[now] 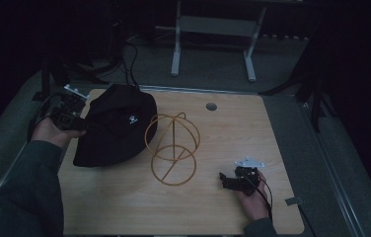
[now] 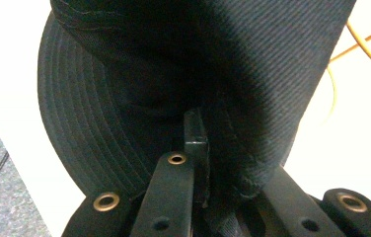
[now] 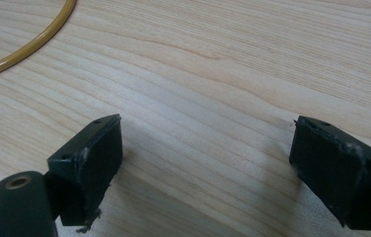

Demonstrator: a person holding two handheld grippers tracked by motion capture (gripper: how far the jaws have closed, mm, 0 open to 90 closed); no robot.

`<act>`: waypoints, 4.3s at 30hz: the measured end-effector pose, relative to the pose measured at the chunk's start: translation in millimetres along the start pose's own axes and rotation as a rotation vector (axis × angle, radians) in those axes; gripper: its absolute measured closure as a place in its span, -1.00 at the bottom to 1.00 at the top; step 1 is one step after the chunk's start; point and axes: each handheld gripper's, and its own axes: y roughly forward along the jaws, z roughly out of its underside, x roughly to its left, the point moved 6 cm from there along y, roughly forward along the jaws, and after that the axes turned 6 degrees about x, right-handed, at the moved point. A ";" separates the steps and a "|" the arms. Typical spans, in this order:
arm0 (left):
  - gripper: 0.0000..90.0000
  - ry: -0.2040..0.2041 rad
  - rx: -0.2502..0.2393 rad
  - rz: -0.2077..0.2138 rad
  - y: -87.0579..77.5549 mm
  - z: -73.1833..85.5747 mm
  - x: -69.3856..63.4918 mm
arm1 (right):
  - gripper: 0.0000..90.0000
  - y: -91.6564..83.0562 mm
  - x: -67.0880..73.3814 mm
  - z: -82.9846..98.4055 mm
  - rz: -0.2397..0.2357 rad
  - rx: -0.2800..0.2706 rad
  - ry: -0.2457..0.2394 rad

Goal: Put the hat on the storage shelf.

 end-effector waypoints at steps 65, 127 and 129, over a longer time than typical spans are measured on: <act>0.96 0.061 -0.125 0.025 -71.8 -18.6 -0.3 | -0.72 -0.1 -0.1 0.2 -0.001 0.002 -0.003; 0.96 0.227 -0.249 0.203 -124.5 -42.6 -48.4 | -0.72 -0.1 -0.1 0.0 -0.001 0.000 -0.003; 0.96 0.237 -0.249 0.214 -124.8 -44.0 -52.6 | -0.72 -0.1 -0.1 0.0 -0.001 0.001 -0.003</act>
